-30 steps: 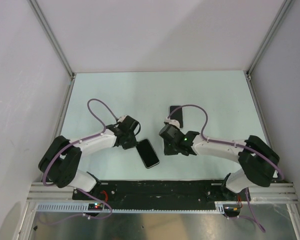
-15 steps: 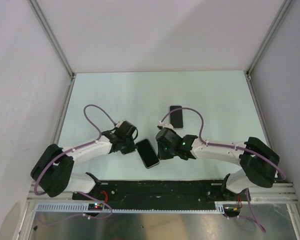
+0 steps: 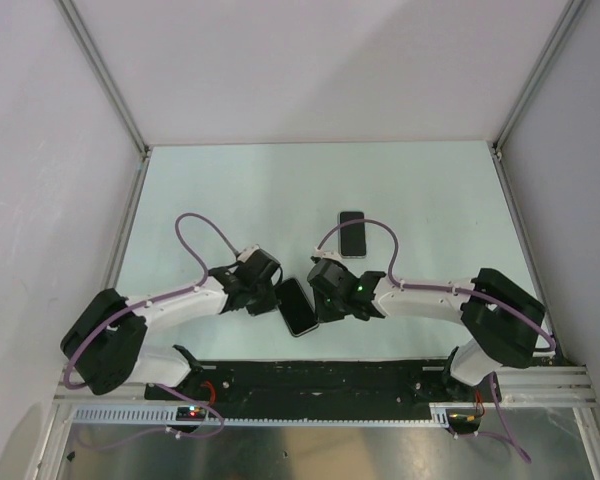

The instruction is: Put the phone into the phone case

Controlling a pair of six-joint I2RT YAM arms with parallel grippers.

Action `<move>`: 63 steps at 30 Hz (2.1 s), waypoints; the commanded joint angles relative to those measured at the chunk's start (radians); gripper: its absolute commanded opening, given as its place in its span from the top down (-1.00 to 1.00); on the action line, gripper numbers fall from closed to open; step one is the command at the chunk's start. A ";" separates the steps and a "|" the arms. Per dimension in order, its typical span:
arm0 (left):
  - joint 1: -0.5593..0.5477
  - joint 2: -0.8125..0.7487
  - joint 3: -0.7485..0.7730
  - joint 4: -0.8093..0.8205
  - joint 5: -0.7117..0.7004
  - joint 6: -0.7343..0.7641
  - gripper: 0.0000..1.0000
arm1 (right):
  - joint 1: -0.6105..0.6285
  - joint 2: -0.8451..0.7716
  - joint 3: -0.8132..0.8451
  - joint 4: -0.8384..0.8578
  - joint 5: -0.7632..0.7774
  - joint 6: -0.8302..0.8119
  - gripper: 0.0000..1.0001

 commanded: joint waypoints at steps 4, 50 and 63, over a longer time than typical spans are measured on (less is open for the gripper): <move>-0.015 -0.007 -0.004 0.020 -0.005 -0.030 0.99 | 0.006 0.027 -0.001 0.031 -0.002 -0.009 0.67; -0.028 0.054 0.011 0.039 -0.003 -0.015 0.99 | 0.162 0.250 0.001 -0.058 0.050 0.077 0.86; -0.028 0.060 0.018 0.040 -0.002 -0.020 1.00 | 0.120 0.135 -0.103 0.017 -0.040 0.055 0.78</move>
